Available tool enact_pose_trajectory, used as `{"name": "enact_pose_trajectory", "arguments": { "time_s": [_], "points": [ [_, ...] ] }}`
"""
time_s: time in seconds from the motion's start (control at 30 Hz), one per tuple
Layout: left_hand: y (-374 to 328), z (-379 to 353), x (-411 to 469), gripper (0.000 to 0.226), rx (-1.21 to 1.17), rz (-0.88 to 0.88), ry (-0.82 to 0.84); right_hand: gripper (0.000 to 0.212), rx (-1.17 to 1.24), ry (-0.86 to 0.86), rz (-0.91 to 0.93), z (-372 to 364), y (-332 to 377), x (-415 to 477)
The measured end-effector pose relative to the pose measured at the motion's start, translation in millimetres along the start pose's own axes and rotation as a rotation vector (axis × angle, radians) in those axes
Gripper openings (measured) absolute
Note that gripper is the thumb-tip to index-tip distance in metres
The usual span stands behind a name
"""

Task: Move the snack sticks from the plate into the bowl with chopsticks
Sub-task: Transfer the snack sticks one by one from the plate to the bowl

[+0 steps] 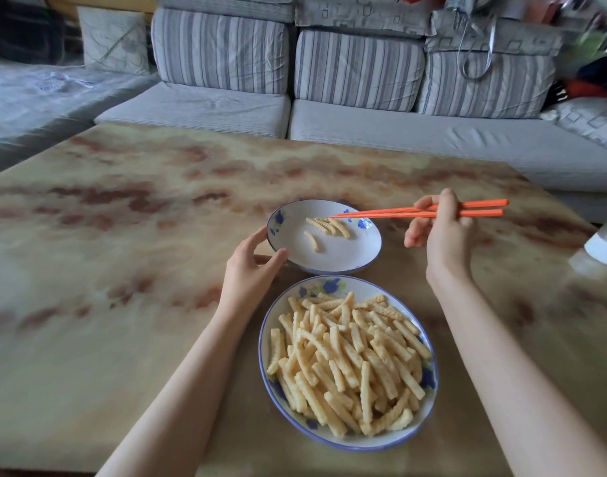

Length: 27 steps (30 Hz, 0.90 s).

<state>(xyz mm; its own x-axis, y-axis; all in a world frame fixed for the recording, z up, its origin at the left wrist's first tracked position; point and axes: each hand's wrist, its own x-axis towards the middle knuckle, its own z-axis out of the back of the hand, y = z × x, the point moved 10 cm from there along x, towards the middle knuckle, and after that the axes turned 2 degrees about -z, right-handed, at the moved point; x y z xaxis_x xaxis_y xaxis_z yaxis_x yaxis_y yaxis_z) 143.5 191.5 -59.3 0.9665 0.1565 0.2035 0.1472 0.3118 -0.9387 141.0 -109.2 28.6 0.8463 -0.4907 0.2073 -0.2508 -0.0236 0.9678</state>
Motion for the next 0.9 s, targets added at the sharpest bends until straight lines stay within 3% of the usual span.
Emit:
{"name": "enact_pose_trajectory", "arguments": {
  "time_s": [0.37,0.7,0.9],
  "points": [
    [-3.1,0.8,-1.0,0.051,0.009,-0.011,-0.005,0.043,-0.042,0.292,-0.028,18.8,39.3,-50.1],
    [-1.0,0.5,-1.9,0.048,-0.011,0.015,-0.005,0.046,-0.216,0.315,0.000,26.7,37.5,-58.6],
    [-4.0,1.3,-2.5,0.048,-0.001,0.008,-0.008,0.047,-0.181,0.275,0.013,24.3,36.8,-61.5]
  ]
}}
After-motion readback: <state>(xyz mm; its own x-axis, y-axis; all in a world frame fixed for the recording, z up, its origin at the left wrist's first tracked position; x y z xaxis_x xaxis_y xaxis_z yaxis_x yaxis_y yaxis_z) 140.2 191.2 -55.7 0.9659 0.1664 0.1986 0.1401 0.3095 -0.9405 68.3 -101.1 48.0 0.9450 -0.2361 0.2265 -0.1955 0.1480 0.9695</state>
